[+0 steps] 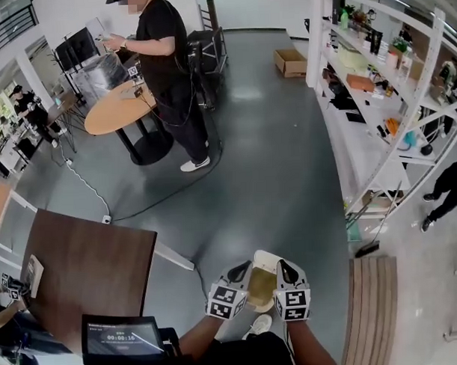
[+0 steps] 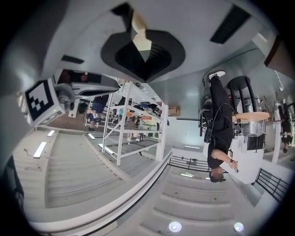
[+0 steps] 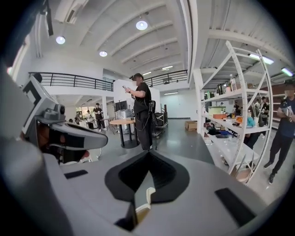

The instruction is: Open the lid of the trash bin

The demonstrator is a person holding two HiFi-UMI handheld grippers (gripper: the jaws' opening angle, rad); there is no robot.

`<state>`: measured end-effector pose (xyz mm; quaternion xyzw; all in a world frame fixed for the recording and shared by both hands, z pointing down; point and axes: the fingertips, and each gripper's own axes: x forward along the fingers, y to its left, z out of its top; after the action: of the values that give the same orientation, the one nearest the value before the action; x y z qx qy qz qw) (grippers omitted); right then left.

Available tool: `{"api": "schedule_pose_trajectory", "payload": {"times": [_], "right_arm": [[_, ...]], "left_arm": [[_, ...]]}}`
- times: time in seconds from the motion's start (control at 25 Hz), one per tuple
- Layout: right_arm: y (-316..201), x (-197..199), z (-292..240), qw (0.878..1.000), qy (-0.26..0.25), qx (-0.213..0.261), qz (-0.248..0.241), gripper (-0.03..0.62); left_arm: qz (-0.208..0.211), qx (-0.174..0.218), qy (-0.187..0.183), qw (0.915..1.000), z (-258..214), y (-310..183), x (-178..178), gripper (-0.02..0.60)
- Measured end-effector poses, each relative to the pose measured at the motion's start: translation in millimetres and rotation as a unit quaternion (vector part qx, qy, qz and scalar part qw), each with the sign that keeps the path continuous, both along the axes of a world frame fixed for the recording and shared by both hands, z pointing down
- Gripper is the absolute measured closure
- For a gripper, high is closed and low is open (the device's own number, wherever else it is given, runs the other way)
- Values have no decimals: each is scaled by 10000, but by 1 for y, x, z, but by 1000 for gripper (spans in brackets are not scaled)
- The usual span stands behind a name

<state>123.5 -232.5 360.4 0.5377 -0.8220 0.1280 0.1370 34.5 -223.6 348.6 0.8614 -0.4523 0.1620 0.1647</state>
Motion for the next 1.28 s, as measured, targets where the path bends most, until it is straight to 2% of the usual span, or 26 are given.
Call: {"api": "schedule_pose_trajectory", "payload": {"times": [0.16, 0.48, 0.6, 0.8, 1.0, 1.28], "right_arm": [[22, -19, -13, 9999, -48, 61, 146, 595], [89, -82, -31, 9994, 212, 267, -116, 595], [114, -95, -42, 9980, 424, 444, -127, 595], [164, -112, -52, 9972, 500, 551, 37, 595], [214, -139, -56, 9954, 675, 683, 9, 595], [270, -144, -57, 9953, 693, 669, 101, 595]], "left_arm": [[-79, -18, -26, 10000, -3, 26, -41, 581], [-158, -68, -23, 9998, -3, 96, -109, 581], [-80, -22, 20, 10000, -6, 121, -121, 581], [74, 88, 56, 9999, -14, 166, -137, 581], [5, 168, 79, 9998, -20, 205, -165, 581], [33, 95, 94, 9999, -17, 259, -175, 581]]}}
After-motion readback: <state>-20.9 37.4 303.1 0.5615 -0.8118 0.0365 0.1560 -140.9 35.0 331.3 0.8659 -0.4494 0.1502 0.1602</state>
